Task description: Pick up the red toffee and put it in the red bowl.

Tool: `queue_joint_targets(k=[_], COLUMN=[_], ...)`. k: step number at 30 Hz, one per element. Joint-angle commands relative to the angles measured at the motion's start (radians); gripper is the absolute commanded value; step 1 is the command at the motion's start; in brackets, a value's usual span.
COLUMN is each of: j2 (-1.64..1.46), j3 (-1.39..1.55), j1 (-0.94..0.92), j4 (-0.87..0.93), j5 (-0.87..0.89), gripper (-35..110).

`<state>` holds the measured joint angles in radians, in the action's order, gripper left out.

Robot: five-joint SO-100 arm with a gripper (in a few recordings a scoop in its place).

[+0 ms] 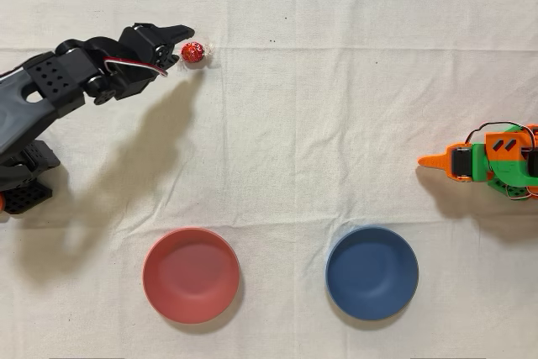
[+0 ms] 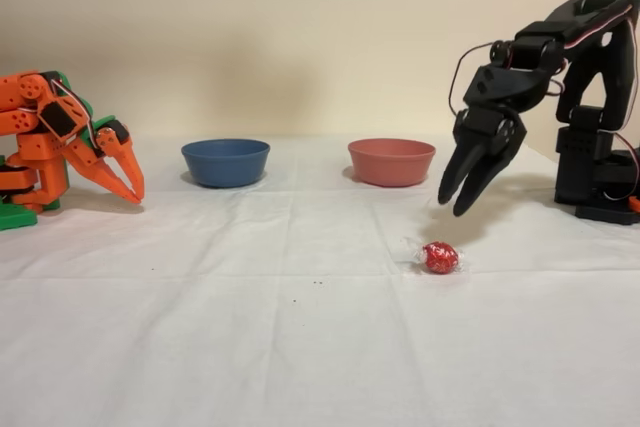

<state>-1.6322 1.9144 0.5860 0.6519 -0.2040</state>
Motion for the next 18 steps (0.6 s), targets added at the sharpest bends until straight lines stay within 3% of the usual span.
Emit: queue_joint_targets(k=[1, 18], j2=[0.021, 0.229], j3=[-0.06, -0.236], j1=[0.026, 0.043], j4=[-0.029, 0.025], j5=[-0.017, -0.112], gripper=[22, 23])
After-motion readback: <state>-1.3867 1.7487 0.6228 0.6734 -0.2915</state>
